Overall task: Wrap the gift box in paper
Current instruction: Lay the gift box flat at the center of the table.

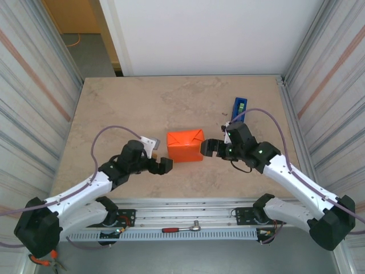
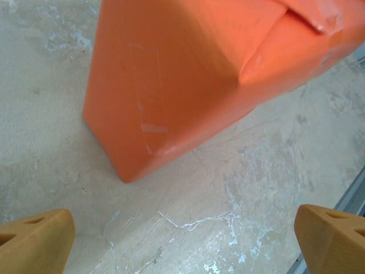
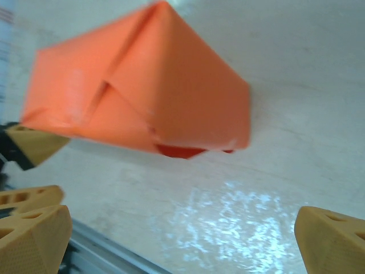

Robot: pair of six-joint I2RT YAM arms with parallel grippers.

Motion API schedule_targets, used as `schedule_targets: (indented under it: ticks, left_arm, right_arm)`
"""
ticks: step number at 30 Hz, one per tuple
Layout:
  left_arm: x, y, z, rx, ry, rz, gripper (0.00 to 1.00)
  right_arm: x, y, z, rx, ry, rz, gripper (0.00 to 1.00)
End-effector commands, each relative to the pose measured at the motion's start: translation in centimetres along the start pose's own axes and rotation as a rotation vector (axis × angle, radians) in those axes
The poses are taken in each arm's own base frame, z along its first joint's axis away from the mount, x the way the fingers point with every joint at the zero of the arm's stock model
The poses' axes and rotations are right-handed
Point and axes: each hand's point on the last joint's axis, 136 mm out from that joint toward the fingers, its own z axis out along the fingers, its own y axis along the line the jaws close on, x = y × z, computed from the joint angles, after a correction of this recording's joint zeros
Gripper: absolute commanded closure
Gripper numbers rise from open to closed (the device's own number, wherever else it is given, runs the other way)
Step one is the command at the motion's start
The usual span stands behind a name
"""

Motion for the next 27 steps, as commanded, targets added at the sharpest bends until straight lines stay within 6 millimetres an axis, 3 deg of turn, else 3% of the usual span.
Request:
schedule_targets:
  ticks: [1, 7, 15, 20, 27]
  left_arm:
    - [-0.7, 0.8, 0.8, -0.043, -0.057, -0.025, 0.01]
    - [-1.0, 0.7, 2.5, -0.042, -0.045, -0.039, 0.01]
    - [-2.4, 2.1, 3.4, -0.123, -0.07, -0.054, 0.01]
    - [-4.6, 4.1, 3.5, -0.144, -0.11, -0.117, 0.01]
    - [-9.6, 6.1, 4.9, -0.116, -0.149, -0.149, 0.01]
  right_arm:
    - [0.6, -1.2, 1.1, 0.019, -0.003, -0.051, 0.02]
    - [0.8, -1.9, 3.0, 0.012, -0.017, -0.019, 0.02]
    - [-2.0, -1.5, 4.8, 0.008, -0.068, 0.008, 0.02]
    - [-4.2, -1.8, 6.4, 0.016, -0.08, 0.04, 0.02]
    - [-8.3, -1.8, 8.0, 0.004, -0.1, 0.072, 0.0]
